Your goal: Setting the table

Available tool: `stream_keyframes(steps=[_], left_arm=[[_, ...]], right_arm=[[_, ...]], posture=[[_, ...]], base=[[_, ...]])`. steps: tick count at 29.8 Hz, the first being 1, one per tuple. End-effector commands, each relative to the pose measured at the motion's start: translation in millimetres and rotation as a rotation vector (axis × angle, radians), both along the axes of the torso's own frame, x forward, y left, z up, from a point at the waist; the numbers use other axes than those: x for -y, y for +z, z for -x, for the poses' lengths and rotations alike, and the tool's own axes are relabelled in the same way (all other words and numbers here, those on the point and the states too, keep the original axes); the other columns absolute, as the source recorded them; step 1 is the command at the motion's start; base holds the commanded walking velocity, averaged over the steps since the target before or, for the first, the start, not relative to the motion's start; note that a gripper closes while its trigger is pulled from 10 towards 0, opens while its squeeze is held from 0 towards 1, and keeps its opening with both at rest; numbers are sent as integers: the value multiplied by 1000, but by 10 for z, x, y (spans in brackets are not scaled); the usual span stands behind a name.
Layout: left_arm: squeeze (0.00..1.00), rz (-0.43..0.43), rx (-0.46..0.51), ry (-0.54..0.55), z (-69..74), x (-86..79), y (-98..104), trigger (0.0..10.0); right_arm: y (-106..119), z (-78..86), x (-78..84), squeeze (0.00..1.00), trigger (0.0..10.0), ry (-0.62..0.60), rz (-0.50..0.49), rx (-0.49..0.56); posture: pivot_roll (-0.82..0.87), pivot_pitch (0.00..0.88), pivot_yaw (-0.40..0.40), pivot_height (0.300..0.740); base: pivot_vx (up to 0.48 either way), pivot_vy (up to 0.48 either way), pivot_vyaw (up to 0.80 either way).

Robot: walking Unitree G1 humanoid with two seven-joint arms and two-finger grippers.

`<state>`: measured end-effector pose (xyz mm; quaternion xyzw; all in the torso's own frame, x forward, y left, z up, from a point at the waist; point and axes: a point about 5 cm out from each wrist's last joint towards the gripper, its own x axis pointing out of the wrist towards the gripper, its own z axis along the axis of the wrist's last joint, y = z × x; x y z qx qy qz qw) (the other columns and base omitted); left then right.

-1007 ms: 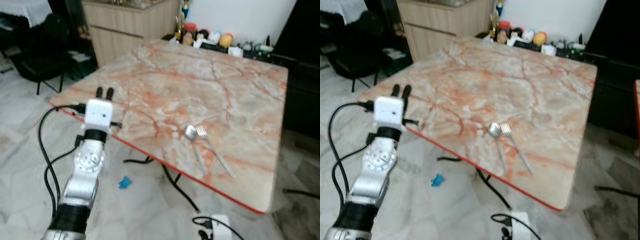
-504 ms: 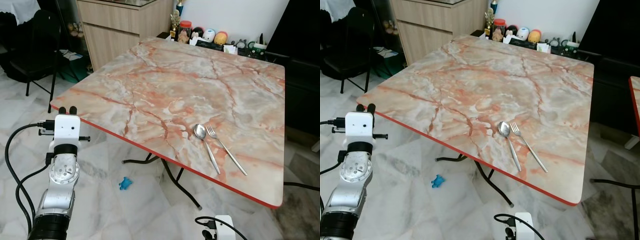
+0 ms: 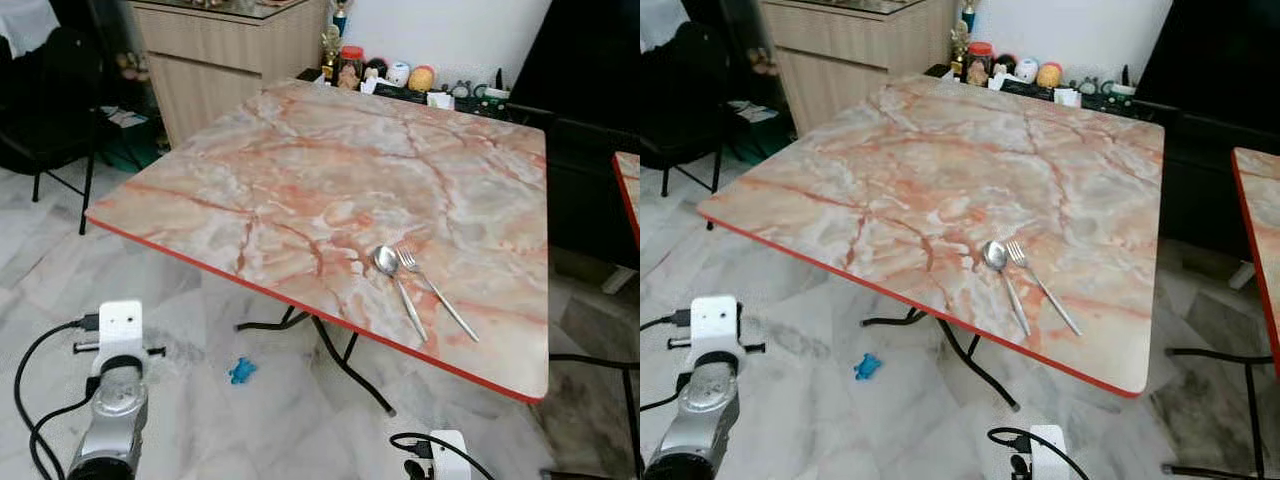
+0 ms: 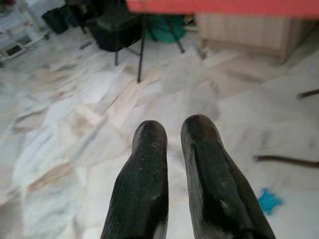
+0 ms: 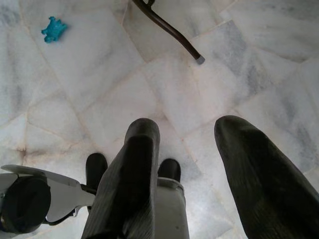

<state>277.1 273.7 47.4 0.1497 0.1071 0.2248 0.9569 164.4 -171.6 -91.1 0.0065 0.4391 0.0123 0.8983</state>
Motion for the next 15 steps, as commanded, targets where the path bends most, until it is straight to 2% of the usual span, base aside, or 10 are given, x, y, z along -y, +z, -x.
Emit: stream_keyframes(steps=[1,2,7,12,15], left_arm=[[0,-39,-54,33,78,-68,-100,10000],[0,-44,-110,52,136,-96,-195,10000],[0,-9,-246,83,276,-123,-427,10000],[0,80,-401,-21,372,27,-675,10000],[0,117,-488,-126,435,202,-820,10000]], right_arm=[[-10,22,18,0,10000,-17,1,-10],[-11,24,19,0,10000,-18,0,-11],[-11,26,24,0,10000,-18,3,-11],[-8,23,28,0,10000,-23,17,-5],[-3,20,50,0,10000,-44,60,6]], posture=[[126,0,-14,740],[124,0,-14,740],[125,0,-18,740],[121,0,-15,740],[124,0,-14,740]], base=[[0,0,0],[0,0,0],[0,0,0],[0,0,0],[0,0,0]])
